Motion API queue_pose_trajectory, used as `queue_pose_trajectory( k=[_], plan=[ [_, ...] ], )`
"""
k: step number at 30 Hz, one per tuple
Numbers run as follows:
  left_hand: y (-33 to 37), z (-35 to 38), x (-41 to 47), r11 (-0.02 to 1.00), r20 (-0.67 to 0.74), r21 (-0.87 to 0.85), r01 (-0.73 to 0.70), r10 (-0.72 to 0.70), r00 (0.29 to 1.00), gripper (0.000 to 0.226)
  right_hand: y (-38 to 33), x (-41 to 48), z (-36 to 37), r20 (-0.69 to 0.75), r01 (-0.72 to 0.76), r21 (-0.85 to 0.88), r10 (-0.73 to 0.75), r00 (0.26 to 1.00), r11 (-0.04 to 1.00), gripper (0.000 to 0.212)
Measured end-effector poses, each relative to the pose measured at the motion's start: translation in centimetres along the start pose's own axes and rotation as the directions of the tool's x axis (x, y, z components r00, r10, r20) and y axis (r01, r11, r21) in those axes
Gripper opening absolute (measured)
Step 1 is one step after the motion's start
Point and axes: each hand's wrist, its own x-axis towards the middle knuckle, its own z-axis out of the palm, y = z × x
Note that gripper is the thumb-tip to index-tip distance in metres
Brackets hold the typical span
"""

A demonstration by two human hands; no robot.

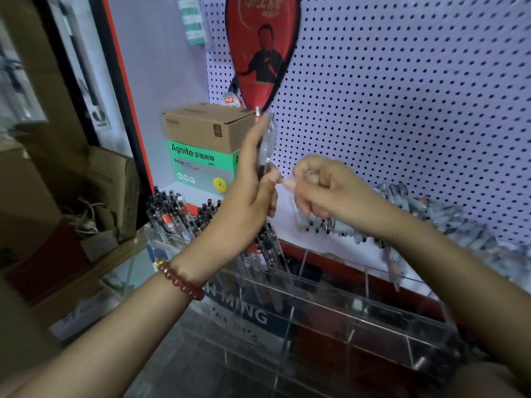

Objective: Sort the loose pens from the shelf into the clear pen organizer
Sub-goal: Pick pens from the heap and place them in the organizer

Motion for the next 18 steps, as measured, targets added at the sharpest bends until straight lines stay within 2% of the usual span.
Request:
queue_pose_trajectory(
  k=[2,3,5,7,8,11,13,15,18],
  plan=[
    [0.0,0.8,-0.3,0.999,0.100,0.013,-0.043,0.042,0.994,0.076,-0.2,0.3,0.1,-0.097,-0.025,0.185,0.043,0.994,0.982,0.036],
    [-0.1,1.3,-0.4,0.998,0.120,0.034,-0.055,0.050,0.991,0.079,-0.3,0.3,0.3,-0.120,-0.024,0.221,0.051,0.991,0.975,0.043],
    [-0.6,1.6,-0.5,0.998,0.131,0.063,-0.031,0.023,0.991,0.077,-0.7,0.2,0.6,-0.190,0.041,0.144,-0.013,0.982,0.989,0.037],
    [-1.0,1.2,-0.4,0.994,0.212,0.106,0.012,-0.034,0.977,0.074,-0.7,0.2,0.6,-0.286,0.077,0.049,-0.060,0.956,0.996,0.021],
    [-1.1,0.9,-0.3,0.991,0.260,0.131,0.033,-0.067,0.963,0.072,-0.5,0.3,0.6,-0.312,0.072,0.025,-0.061,0.948,0.997,0.019],
    [-1.0,0.1,-0.2,0.976,0.357,0.196,0.096,-0.162,0.920,0.070,0.1,0.6,0.3,-0.317,0.021,-0.043,-0.034,0.948,0.999,0.022],
    [-1.1,-1.0,-0.1,0.931,0.408,0.354,0.086,-0.237,0.882,0.060,0.7,0.6,-0.3,-0.298,-0.011,-0.148,-0.034,0.954,0.989,0.025],
    [-1.5,-2.2,0.1,0.847,0.419,0.530,0.028,-0.291,0.860,0.050,1.2,0.5,-0.7,-0.198,-0.036,-0.272,-0.019,0.980,0.962,0.030],
    [-1.8,-3.0,-0.2,0.761,0.451,0.648,-0.006,-0.378,0.808,0.047,2.0,0.5,0.0,-0.064,-0.034,-0.280,0.017,0.998,0.959,0.030]
  ],
)
